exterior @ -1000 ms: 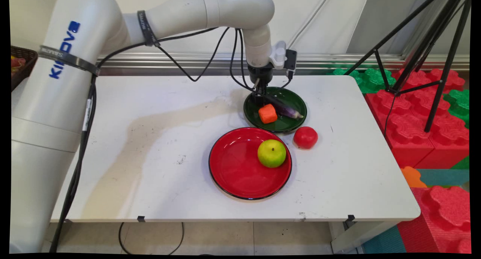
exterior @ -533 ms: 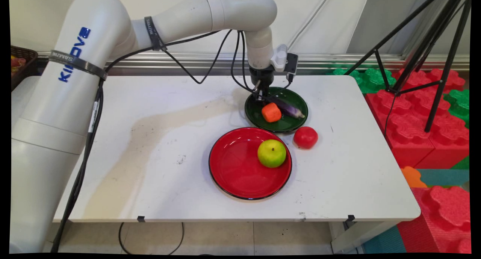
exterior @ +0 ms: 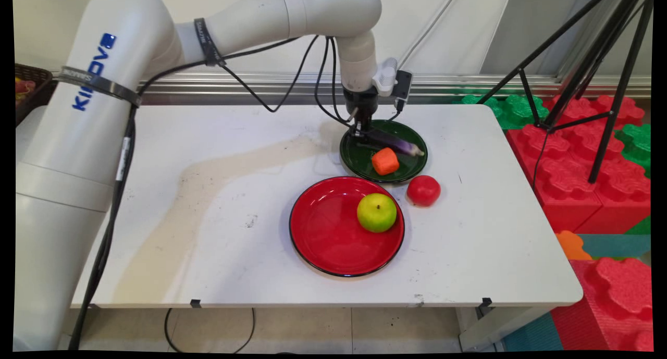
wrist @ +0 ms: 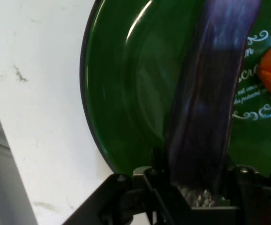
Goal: Place the picked object on the table
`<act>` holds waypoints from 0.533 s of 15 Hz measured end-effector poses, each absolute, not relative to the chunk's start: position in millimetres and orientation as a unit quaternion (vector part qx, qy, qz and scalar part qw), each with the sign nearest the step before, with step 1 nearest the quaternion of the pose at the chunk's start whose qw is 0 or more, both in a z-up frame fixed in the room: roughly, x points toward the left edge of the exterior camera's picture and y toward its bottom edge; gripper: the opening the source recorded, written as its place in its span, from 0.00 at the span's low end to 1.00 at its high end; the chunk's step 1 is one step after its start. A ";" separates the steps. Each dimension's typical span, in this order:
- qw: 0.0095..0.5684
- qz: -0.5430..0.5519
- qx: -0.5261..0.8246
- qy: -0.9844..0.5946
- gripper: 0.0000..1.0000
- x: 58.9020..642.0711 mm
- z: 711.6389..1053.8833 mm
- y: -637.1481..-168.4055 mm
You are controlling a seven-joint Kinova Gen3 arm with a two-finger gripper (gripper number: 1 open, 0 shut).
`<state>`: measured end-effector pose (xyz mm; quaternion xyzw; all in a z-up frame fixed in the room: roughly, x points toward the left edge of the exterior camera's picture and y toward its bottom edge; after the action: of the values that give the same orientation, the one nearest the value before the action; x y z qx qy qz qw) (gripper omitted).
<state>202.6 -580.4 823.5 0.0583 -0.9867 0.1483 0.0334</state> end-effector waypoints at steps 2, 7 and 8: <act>0.034 0.154 0.056 -0.986 0.00 206.1 835.6 -573.8; 0.051 0.184 0.074 -0.979 0.00 219.3 885.9 -548.9; 0.054 0.188 0.079 -0.978 0.00 221.6 892.9 -545.0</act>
<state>221.6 -545.0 892.9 0.0787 -0.9776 0.1876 0.0542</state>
